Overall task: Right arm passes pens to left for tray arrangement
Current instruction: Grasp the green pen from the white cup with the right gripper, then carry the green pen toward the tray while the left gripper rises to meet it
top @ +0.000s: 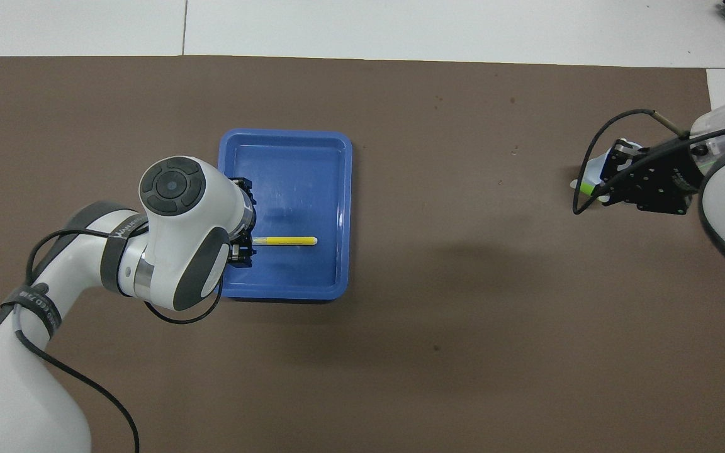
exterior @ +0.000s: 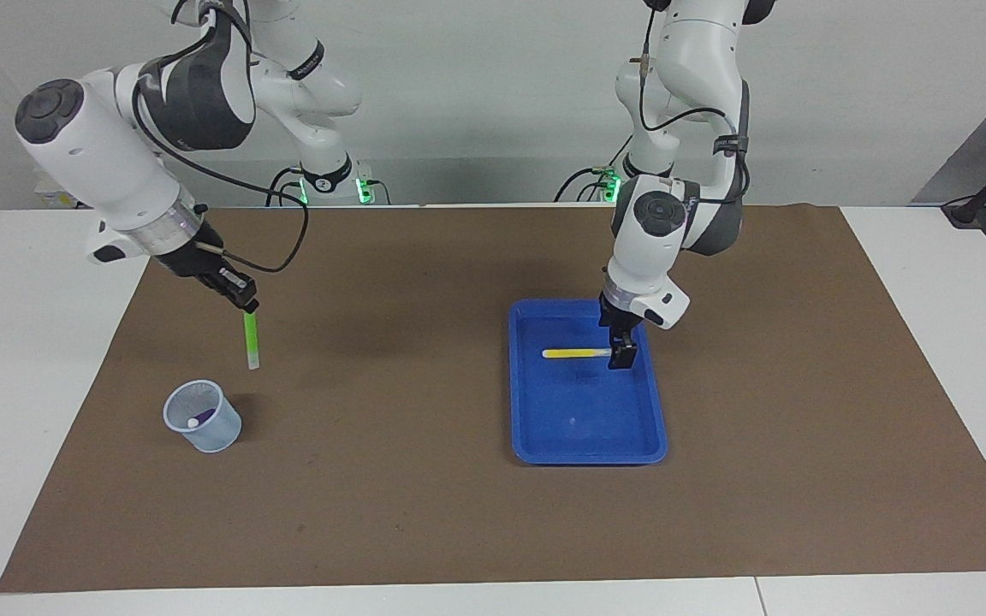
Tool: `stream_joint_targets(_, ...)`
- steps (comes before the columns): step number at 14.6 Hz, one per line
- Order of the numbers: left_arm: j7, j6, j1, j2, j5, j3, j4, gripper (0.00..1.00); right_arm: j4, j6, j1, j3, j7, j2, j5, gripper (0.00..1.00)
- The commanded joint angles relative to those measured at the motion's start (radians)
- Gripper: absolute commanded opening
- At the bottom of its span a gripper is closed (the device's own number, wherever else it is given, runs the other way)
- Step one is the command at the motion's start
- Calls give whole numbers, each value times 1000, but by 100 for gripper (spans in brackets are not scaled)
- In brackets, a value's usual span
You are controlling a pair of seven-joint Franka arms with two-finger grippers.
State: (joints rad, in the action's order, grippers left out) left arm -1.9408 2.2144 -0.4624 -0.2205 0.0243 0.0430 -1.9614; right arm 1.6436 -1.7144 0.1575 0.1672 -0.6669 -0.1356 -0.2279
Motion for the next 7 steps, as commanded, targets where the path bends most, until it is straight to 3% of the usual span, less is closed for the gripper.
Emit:
stream_joint_targets(1,-1,-82,-2,6,-17,1,67,100,-19,38,-7,6,-140,-7,-121,0)
stream_joint_targets(7,-12,-84,-27,6,-3,-29,119,100,1,58,-27,6,-350,-9,-428,0)
